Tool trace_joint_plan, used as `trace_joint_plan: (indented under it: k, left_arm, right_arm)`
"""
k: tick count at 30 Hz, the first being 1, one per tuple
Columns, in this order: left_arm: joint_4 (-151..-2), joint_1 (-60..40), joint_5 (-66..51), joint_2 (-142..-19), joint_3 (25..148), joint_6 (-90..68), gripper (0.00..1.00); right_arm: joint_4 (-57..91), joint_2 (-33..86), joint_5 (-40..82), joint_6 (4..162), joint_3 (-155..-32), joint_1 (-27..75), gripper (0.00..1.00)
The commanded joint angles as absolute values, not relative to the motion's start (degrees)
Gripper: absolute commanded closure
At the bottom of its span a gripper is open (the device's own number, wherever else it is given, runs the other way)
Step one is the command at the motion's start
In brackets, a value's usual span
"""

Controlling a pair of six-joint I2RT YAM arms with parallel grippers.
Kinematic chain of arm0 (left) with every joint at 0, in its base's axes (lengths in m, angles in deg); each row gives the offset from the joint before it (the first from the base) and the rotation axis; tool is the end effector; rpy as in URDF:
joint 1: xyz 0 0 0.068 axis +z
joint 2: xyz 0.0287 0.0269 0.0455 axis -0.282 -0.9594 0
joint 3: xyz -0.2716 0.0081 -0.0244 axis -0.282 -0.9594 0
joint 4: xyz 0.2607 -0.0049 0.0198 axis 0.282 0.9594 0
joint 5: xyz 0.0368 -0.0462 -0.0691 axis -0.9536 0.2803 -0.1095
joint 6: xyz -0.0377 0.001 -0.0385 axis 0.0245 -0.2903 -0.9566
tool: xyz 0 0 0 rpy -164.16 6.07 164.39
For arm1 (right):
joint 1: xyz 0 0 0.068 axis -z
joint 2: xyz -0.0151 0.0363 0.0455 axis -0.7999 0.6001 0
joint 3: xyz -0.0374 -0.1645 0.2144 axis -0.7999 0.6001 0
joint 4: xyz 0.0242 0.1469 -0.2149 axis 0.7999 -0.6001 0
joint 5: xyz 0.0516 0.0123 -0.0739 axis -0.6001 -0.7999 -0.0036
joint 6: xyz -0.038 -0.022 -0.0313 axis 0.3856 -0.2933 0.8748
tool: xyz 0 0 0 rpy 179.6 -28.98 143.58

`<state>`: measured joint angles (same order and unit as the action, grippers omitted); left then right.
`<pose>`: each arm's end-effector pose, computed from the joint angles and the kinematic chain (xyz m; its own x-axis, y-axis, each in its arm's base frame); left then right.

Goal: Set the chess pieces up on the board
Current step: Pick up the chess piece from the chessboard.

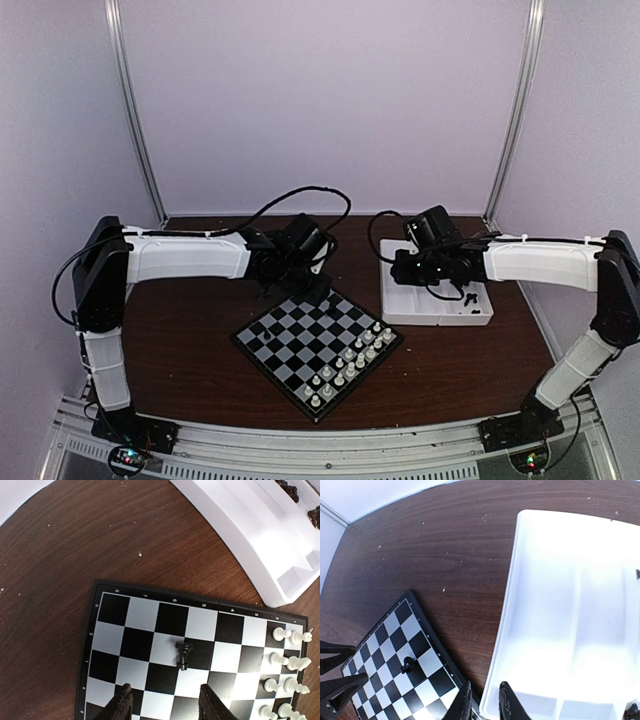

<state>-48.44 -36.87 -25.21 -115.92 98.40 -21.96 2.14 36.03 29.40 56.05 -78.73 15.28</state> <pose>0.2588 -0.3368 0.2169 -0.7222 0.3294 -0.6082 0.4897 0.8645 -0.1133 0.2702 0.2095 0.2317 -0.8021 0.0785 -0.5920 -0.1980 0.9002 0.3877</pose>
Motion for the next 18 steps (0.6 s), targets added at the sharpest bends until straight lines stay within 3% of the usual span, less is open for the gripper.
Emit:
trace_joint_plan:
  k: [1, 18]
  left_arm:
    - [-42.0, -38.6, -26.5, -120.5, 105.1, -25.6, 0.54]
    - [-41.3, -40.6, -24.5, -127.4, 109.8, -22.0, 0.58]
  right_arm:
    - [4.6, 30.4, 35.8, 55.3, -75.2, 16.0, 0.79]
    - [4.7, 24.6, 35.8, 55.9, -70.6, 17.6, 0.79]
